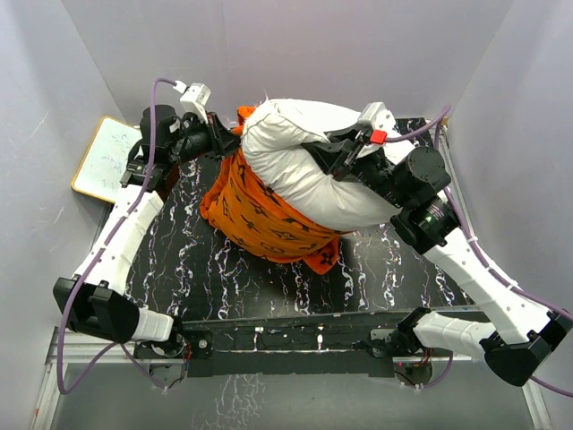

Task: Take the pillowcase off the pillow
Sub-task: Remove the pillow from the pillowcase.

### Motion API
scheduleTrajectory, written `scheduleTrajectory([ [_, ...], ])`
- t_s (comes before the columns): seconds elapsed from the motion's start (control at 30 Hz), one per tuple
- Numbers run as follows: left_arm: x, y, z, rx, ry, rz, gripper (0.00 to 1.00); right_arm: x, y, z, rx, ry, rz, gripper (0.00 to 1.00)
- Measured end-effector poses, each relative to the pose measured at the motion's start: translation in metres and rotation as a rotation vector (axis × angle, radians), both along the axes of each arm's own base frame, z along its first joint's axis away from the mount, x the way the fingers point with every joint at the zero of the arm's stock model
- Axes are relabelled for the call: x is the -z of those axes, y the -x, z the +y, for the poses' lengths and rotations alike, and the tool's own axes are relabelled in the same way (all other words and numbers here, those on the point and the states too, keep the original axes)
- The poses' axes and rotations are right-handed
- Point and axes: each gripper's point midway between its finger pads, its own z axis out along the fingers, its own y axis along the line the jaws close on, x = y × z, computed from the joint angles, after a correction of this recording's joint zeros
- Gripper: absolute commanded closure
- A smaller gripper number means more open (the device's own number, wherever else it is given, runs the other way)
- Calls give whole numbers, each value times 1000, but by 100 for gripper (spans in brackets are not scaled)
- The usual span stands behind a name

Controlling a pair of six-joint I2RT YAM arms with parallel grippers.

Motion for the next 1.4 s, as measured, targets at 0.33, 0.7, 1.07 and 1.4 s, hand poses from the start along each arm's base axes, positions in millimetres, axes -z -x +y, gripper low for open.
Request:
scheduleTrajectory([
  [0.33, 42, -25, 22, -120, -208, -141, 100, 0, -35, -40, 173, -162, 133, 92],
  [0.7, 56, -37, 41, -140, -411, -280, 36, 19, -103, -89, 453, -272, 327, 92],
  [1.07, 19, -1, 31, -25, -577, -324, 14, 106, -189, -172, 931, -309, 497, 92],
  [1.4, 81, 115, -54, 531, -705, -389, 14, 317, -147, -204, 1114, 101, 938, 92],
])
